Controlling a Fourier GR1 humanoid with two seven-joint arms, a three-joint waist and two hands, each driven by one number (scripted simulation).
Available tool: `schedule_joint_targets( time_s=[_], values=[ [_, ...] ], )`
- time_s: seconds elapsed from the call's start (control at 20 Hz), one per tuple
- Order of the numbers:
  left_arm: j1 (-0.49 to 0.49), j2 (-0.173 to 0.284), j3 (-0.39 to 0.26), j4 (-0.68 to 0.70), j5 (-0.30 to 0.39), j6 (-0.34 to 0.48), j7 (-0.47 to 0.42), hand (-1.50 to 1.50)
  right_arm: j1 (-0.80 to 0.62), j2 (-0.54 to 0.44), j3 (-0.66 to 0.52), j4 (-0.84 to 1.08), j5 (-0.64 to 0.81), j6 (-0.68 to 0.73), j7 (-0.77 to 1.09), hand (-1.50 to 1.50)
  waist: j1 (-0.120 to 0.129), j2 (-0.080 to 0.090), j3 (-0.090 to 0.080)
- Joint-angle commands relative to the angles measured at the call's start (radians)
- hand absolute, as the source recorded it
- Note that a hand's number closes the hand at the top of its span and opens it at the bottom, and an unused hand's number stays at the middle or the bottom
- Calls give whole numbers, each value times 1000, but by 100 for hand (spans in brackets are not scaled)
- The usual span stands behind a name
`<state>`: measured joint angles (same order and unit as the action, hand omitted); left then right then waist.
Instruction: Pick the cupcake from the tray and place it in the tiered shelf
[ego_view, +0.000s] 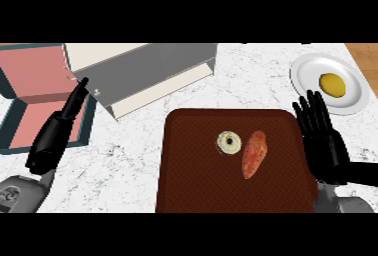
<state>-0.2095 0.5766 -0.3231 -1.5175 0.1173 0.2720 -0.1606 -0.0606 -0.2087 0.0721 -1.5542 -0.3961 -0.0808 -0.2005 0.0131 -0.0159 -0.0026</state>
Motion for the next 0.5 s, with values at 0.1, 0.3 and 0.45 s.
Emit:
schedule_joint_targets(
  time_s=[0.1, 0.3, 0.45],
  values=[
    [109, -71, 38, 41, 120, 19, 147, 0, -21, -151, -77, -72, 98, -45, 27, 150, -19, 13, 0],
    [207, -108, 55, 49, 211, 19, 168, 0, 73, -376, -114, 54, 356, -134, 86, 150, -39, 68, -31],
    [249, -124, 63, 61, 296, -13, 227, 0, 62, -315, -125, 81, 280, -152, 179, 150, -25, 47, -4]
  ],
)
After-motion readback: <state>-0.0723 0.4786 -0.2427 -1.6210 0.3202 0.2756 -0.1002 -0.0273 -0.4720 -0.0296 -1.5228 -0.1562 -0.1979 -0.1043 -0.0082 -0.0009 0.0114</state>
